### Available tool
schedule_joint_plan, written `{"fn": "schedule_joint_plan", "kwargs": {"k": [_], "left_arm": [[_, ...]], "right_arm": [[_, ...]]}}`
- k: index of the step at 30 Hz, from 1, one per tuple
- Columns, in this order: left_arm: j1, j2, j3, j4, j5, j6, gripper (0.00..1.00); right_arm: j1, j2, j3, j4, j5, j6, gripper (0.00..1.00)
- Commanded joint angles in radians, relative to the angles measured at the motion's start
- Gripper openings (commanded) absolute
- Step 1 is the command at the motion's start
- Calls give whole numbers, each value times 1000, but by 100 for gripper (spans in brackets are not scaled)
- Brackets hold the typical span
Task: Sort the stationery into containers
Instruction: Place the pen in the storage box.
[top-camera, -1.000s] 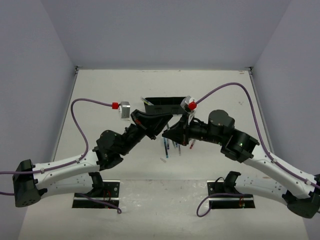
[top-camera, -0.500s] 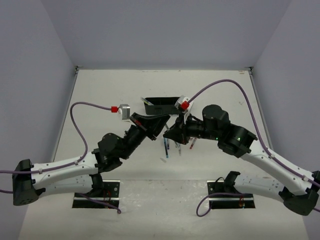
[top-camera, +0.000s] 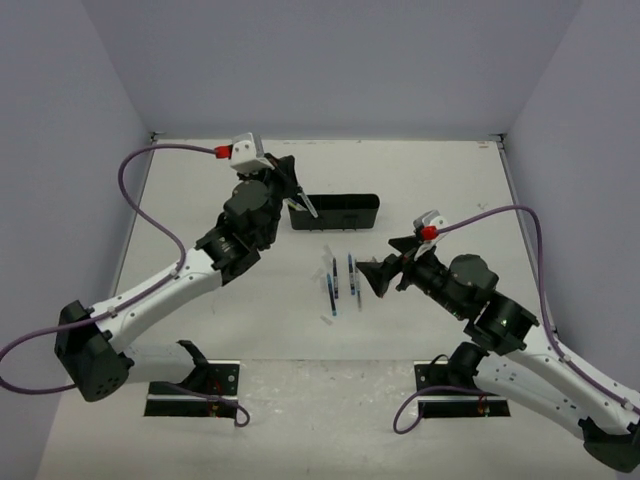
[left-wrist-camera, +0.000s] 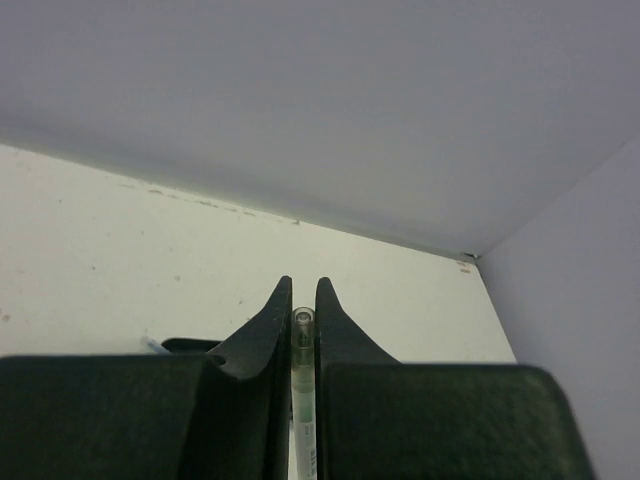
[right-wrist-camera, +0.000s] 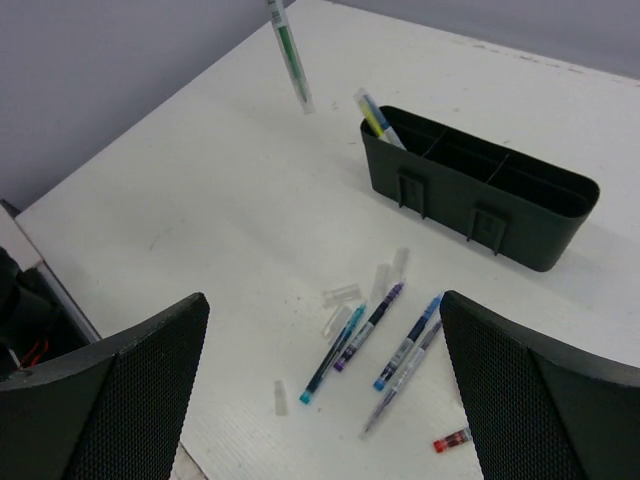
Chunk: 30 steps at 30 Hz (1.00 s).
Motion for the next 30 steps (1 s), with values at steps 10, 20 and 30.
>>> {"fn": "schedule_joint_plan", "kwargs": {"k": [10, 20, 30], "left_arm": [[143, 425, -12, 706, 19, 279, 0], [185, 520, -107, 797, 32, 182, 0], [186, 477, -242, 806, 43, 51, 36]], "right_arm": [[0, -143, -55, -28, -32, 166, 99], [0, -187, -74, -47, -56, 178, 99], [0, -141, -74, -21, -75, 179, 99]]}}
